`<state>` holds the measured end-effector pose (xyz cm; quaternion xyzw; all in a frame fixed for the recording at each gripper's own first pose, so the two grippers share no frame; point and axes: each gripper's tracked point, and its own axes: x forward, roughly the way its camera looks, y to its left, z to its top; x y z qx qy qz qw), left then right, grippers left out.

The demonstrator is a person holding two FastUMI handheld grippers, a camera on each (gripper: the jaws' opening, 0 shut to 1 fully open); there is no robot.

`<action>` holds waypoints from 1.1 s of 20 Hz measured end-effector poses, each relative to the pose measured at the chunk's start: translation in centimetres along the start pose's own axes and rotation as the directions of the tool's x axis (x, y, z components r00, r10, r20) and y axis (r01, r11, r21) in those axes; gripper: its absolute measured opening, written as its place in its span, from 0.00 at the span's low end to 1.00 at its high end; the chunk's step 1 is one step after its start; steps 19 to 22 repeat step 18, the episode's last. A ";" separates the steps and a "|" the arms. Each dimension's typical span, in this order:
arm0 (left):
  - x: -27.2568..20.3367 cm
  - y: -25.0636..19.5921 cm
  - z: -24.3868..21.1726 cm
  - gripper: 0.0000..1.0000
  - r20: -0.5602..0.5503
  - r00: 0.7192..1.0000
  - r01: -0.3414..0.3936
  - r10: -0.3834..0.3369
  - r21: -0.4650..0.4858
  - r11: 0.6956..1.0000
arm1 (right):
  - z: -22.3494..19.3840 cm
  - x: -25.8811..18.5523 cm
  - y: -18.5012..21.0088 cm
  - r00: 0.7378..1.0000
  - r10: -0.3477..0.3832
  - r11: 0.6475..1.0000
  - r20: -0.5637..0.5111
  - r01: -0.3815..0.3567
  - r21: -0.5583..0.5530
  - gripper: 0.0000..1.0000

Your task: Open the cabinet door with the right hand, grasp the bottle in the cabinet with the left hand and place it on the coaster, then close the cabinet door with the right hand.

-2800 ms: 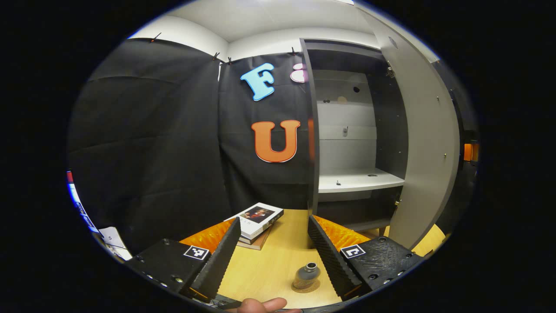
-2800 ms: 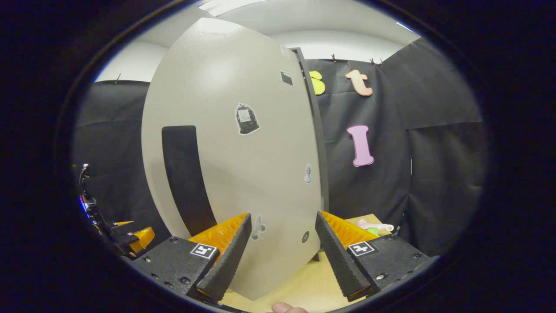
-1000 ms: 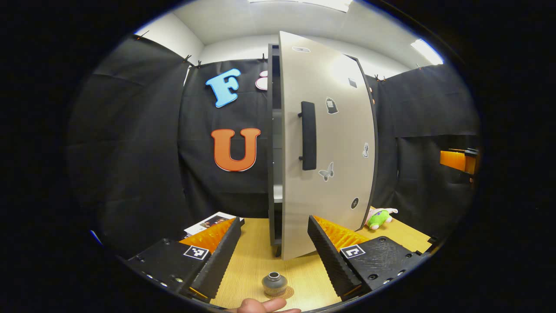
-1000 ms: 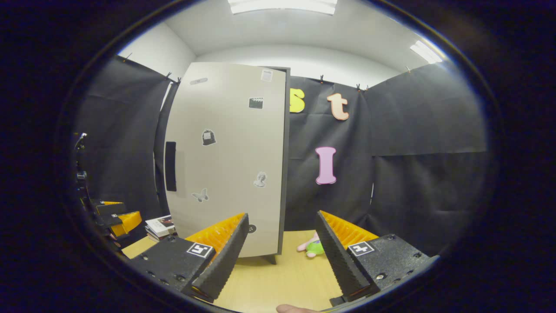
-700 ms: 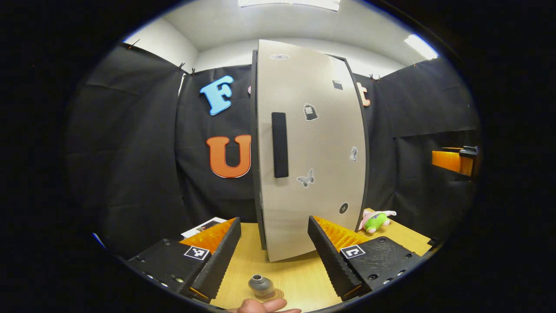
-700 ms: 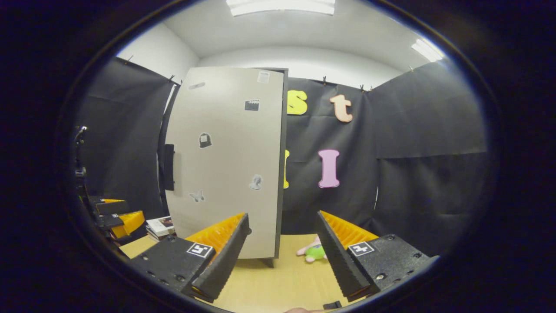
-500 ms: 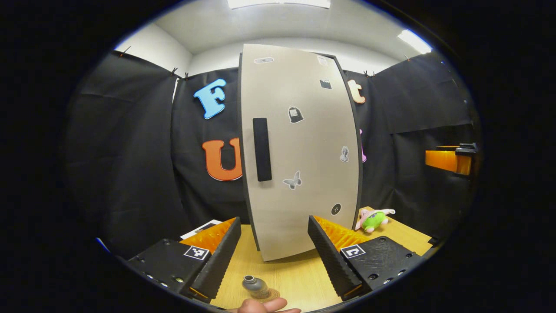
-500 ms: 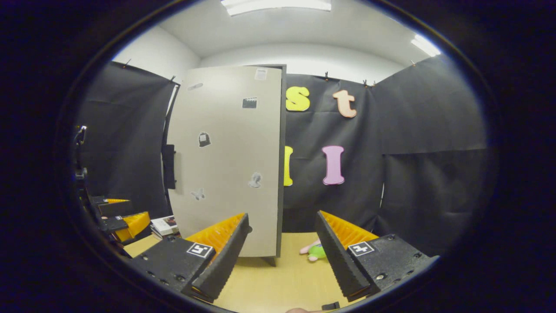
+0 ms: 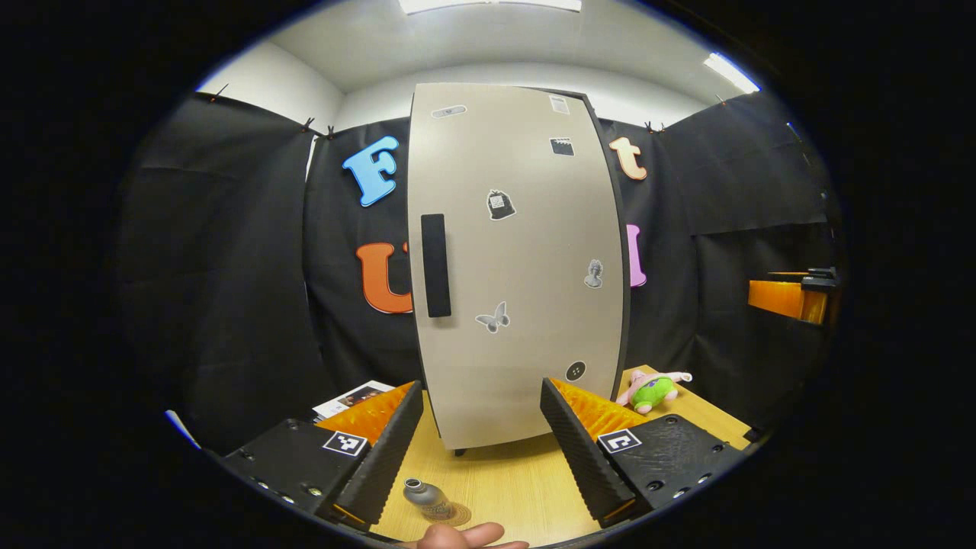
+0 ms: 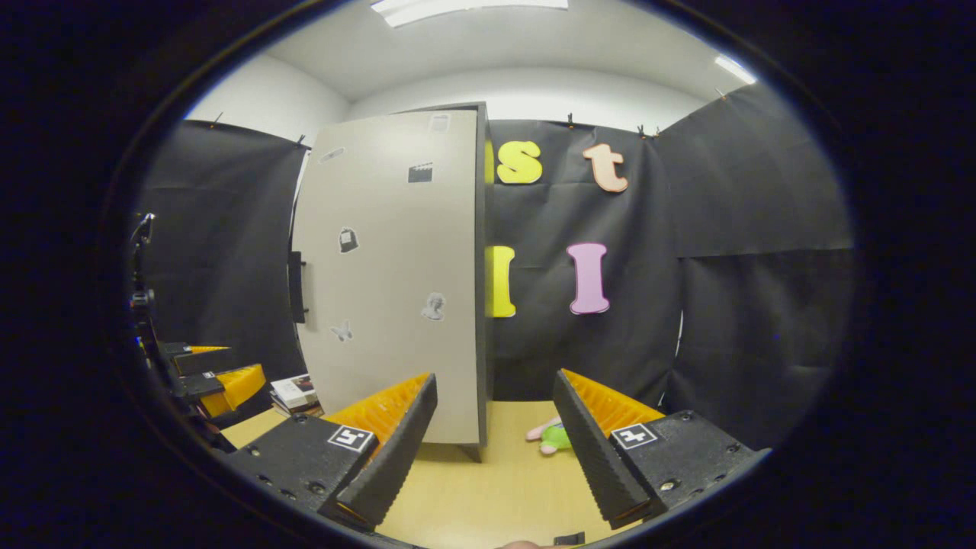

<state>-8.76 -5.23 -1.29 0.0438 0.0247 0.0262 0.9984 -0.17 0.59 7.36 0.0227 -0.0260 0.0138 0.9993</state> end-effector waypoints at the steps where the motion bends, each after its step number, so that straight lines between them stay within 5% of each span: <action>1: 0.1 -0.2 0.0 0.94 -0.001 1.000 -0.004 0.004 0.002 1.000 | -0.1 0.1 -0.5 1.000 -0.001 1.000 -0.002 0.001 0.002 0.98; 22: 0.2 -2.2 0.3 0.94 0.009 1.000 -0.016 0.016 0.002 1.000 | -0.7 0.5 -3.8 1.000 -0.008 1.000 -0.027 0.009 0.014 0.98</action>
